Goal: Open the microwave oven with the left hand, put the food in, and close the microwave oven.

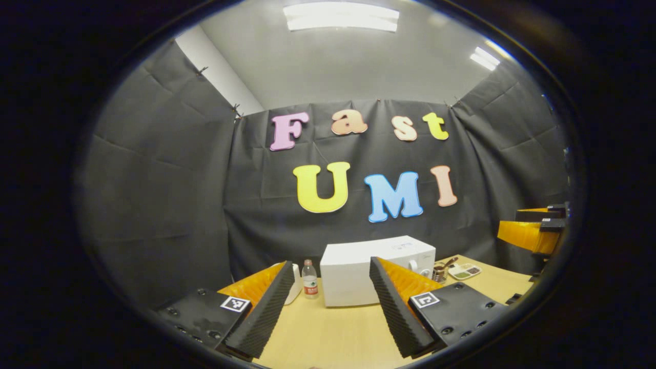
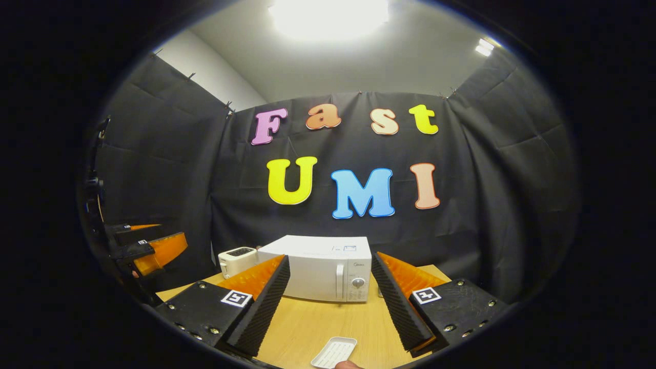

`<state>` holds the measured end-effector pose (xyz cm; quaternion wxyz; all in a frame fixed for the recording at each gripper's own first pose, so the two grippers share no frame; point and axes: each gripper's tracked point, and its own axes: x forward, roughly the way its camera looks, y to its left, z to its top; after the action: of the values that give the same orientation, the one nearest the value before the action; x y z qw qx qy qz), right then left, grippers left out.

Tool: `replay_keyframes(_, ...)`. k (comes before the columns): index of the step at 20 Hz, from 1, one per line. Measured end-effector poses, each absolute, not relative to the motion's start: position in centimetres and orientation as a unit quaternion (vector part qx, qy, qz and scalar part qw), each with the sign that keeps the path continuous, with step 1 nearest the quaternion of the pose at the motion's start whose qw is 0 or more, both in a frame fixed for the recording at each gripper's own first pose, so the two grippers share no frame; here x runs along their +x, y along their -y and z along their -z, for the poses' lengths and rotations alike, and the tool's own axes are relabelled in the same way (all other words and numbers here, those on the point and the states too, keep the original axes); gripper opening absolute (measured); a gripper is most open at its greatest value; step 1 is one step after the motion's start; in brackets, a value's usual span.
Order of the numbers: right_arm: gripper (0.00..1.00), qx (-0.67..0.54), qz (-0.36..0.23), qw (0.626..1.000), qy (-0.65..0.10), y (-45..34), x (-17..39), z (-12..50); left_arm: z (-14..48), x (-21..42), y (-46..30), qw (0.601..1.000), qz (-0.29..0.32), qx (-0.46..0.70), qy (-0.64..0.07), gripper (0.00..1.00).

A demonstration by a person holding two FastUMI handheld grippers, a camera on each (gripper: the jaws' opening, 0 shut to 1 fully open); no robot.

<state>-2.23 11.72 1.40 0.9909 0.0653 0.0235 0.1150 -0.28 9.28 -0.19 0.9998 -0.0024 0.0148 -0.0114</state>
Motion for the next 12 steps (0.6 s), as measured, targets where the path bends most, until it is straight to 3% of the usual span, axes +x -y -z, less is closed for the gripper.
replay_keyframes(3,0.98,0.063,-0.109,0.992,-0.021,-11.2,-2.0,-1.7,0.2,-0.2,-8.4,1.000,0.018,-0.015,-0.014,1.00)
replay_keyframes(4,0.98,0.065,-0.109,0.992,-0.017,-11.3,-2.1,-1.9,0.1,0.1,-8.3,1.000,0.019,-0.012,-0.014,0.95)
replay_keyframes(11,0.98,0.052,-0.103,0.993,-0.008,-11.1,-2.1,-2.8,-0.1,0.2,-7.3,0.999,0.028,-0.021,0.000,1.00)
replay_keyframes(12,0.98,0.053,-0.100,0.994,-0.006,-11.1,-2.2,-2.8,-0.2,0.4,-7.1,0.999,0.032,-0.023,-0.001,0.95)
